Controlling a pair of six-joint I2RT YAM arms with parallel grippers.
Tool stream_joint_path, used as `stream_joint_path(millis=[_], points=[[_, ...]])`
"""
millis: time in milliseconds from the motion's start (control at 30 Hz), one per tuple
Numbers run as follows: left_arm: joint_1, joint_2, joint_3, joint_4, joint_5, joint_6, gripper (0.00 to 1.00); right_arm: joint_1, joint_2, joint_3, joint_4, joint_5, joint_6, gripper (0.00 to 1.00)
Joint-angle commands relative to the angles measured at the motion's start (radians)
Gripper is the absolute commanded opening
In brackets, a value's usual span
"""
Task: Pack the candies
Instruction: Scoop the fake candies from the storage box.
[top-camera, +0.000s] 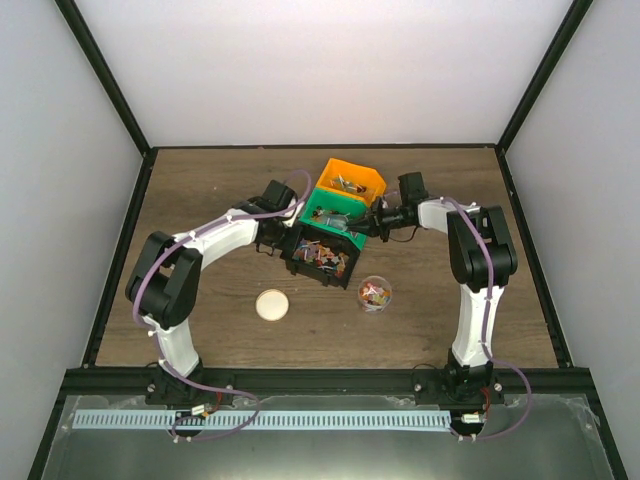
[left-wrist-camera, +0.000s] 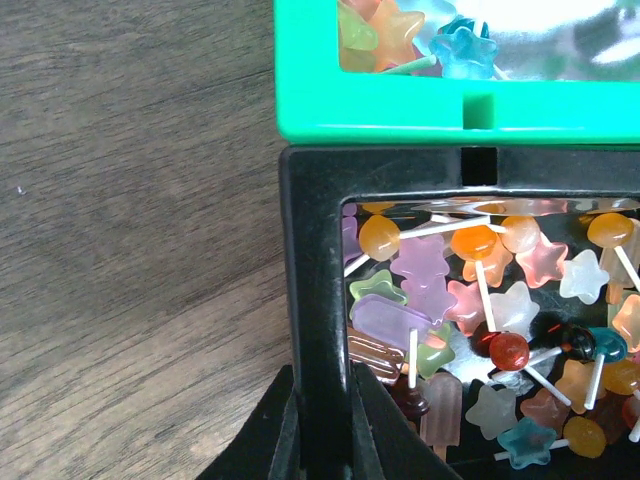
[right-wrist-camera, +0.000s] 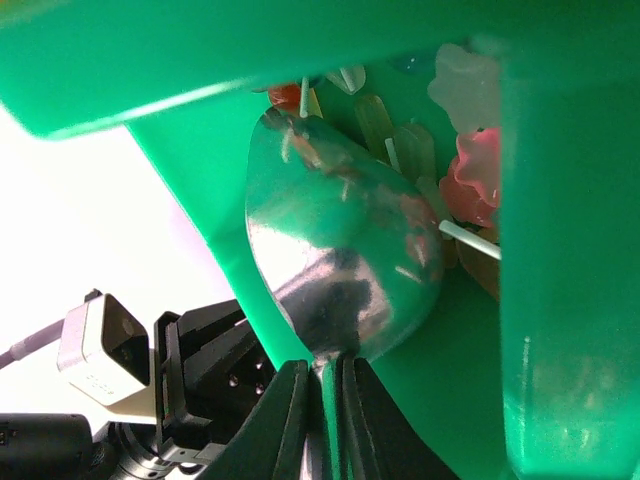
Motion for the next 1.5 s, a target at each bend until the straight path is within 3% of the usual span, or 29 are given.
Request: stream_joint_path(millis=[0,667,1467], points=[[-0.029,0.056,-0.019,0.058,0.135,0.028,0.04,0.068,0.015,-0.035,0.011,-0.238,0.044,0.01],[0.004,0.055,-0.015,0.060,0.115,0.007,0.04,-0.007,-0.079,-0.176,0.270,-0.338,0.167,0.01],[0.007,0.047,-0.006,0.051,0.102,0.014,0.04,-0.062,-0.082,-0.291,0.283,-0.351,0.129,0.01]])
